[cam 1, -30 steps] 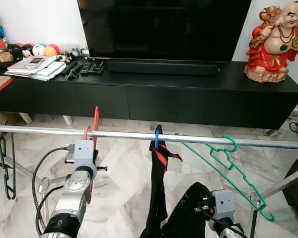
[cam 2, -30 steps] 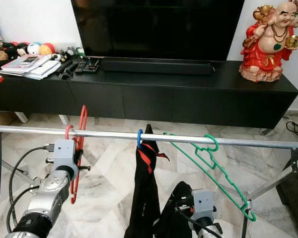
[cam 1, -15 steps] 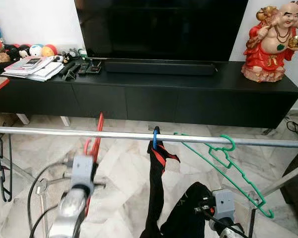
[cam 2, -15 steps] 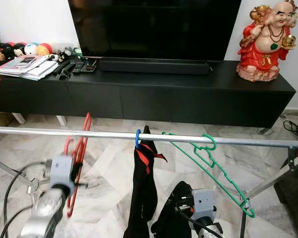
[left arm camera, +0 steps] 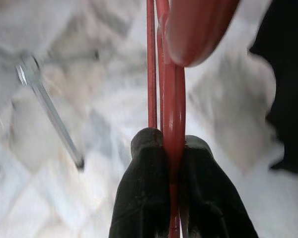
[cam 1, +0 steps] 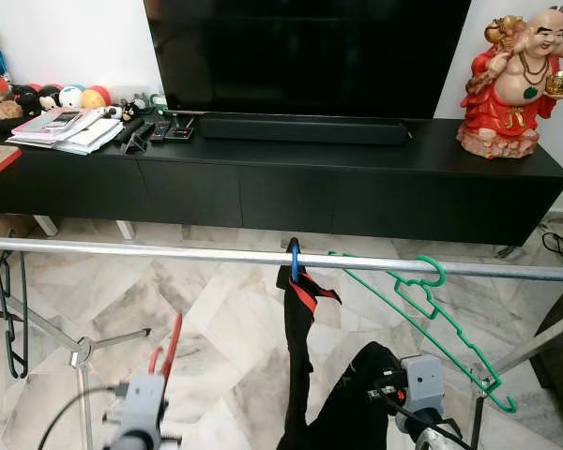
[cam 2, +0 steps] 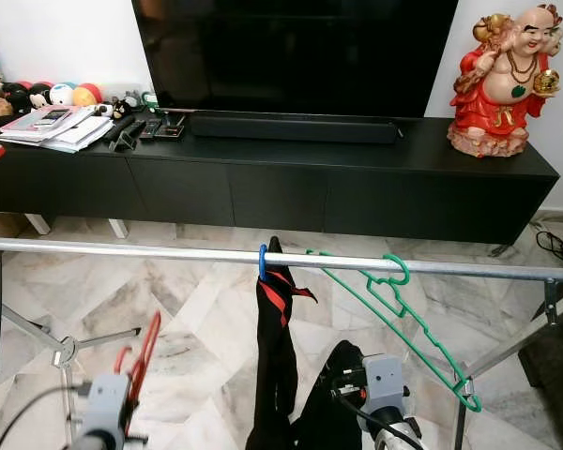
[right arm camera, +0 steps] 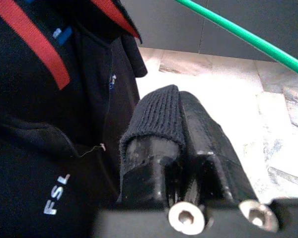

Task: Hang hanger

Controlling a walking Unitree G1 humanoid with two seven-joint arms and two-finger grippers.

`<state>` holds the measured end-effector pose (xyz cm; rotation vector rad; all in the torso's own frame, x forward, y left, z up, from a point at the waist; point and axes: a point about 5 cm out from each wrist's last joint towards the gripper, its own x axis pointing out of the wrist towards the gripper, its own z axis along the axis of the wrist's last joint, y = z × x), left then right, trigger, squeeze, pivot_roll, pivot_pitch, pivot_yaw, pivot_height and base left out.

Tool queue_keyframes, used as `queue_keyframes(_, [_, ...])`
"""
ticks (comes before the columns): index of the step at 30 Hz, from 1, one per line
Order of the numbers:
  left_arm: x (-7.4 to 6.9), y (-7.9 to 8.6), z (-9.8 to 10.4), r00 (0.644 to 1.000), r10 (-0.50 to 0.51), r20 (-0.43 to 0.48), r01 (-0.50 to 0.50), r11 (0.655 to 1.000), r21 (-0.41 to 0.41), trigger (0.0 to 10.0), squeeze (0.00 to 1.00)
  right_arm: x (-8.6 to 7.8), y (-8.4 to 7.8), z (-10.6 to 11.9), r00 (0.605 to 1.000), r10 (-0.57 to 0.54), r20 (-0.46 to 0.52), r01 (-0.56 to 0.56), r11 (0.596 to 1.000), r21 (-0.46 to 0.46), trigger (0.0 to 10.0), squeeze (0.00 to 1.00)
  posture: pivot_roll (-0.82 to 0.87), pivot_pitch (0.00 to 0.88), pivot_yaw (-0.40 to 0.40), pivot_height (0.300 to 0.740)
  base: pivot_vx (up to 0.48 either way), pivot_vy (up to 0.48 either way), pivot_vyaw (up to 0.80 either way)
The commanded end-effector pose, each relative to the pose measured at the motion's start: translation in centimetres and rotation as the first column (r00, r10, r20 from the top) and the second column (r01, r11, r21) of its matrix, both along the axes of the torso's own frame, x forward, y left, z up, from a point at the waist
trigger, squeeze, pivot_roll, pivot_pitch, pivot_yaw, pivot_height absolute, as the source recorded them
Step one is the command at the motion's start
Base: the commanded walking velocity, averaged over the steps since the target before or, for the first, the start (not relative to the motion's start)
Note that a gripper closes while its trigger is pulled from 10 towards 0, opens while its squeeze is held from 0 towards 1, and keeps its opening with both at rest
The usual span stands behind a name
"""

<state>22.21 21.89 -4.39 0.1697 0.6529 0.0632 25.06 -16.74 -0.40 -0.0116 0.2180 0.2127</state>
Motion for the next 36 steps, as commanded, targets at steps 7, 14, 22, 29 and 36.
queue_keyframes(7, [-5.0,-0.6,-3.8,0.965,0.028,-0.260,-0.032,0.999,-0.012,10.0,0.00,0.0,0.2,0.0,1.000,-0.001,0.008,0.001,1.000,-0.002,10.0,0.00,0.08,0.000,-0.001,0.740,-0.231,0.000,0.00])
queue_keyframes(14, [-7.0,-0.5,-4.8,0.944,0.035,-0.329,-0.035,0.999,0.004,10.0,0.00,-0.1,0.3,0.0,1.000,-0.003,0.012,0.003,1.000,-0.001,10.0,0.00,0.08,0.001,0.000,0.740,-0.298,0.000,0.00])
queue_keyframes(22, [-6.9,-0.4,-4.7,0.945,0.045,-0.323,-0.044,0.999,0.013,10.0,0.00,0.1,0.5,0.1,1.000,0.003,0.018,-0.003,1.000,0.001,10.0,0.00,0.09,0.004,-0.004,0.740,-0.260,0.000,0.00])
queue_keyframes(29, [-6.7,-0.4,-4.7,0.944,0.055,-0.325,-0.050,0.998,0.024,10.0,0.00,0.2,0.3,0.2,1.000,-0.001,0.017,0.001,1.000,-0.002,10.0,0.00,0.09,0.015,-0.008,0.740,0.000,0.000,0.00])
queue_keyframes(36, [-6.9,-0.5,-4.8,0.940,0.059,-0.335,-0.057,0.998,0.017,10.0,0.00,0.2,0.3,0.2,1.000,-0.005,0.018,0.005,1.000,-0.002,10.0,0.00,0.09,0.020,-0.008,0.740,0.000,0.000,0.00])
